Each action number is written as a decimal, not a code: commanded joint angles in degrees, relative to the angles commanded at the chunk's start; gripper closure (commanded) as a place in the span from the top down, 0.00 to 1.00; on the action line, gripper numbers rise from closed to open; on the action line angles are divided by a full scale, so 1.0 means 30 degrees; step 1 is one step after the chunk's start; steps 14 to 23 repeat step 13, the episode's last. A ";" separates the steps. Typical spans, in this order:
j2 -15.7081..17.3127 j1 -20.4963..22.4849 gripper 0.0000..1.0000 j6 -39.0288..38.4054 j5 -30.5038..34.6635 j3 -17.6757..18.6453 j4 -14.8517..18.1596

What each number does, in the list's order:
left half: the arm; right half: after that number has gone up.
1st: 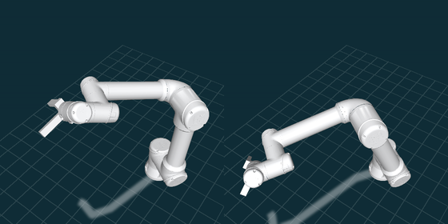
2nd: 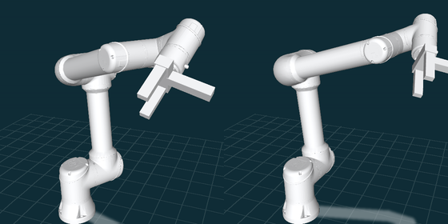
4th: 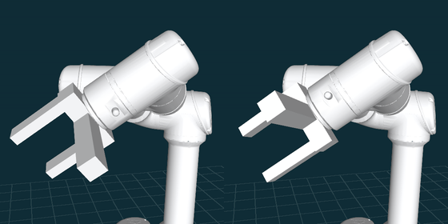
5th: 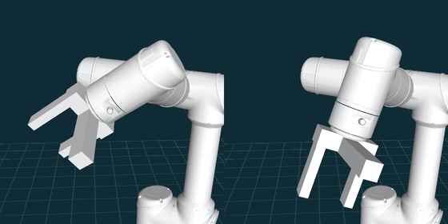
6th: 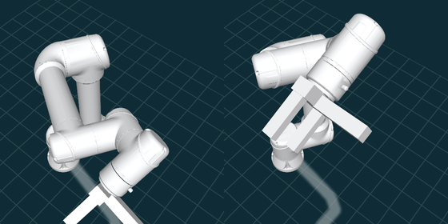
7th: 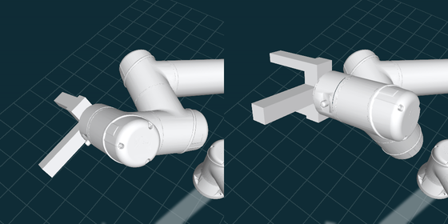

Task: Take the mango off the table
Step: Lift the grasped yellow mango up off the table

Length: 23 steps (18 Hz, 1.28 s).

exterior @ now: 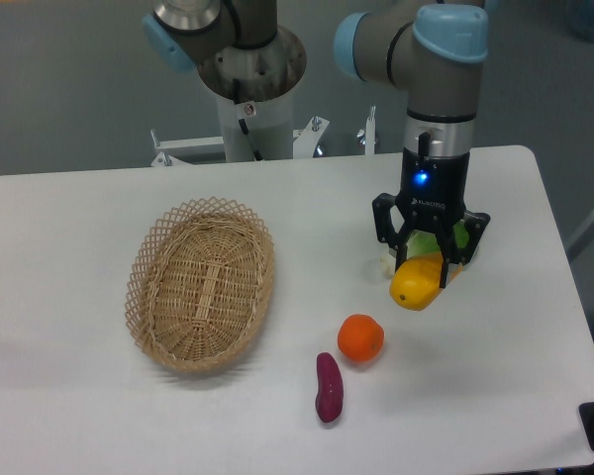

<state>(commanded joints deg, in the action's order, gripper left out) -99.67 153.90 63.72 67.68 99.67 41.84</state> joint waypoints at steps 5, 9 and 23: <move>0.0176 -0.0204 0.52 -0.0409 0.0000 0.0000 0.0000; 0.0176 -0.0234 0.52 -0.0584 0.0000 -0.0204 0.0000; 0.0176 -0.0322 0.52 -0.0703 0.0000 -0.0175 0.0000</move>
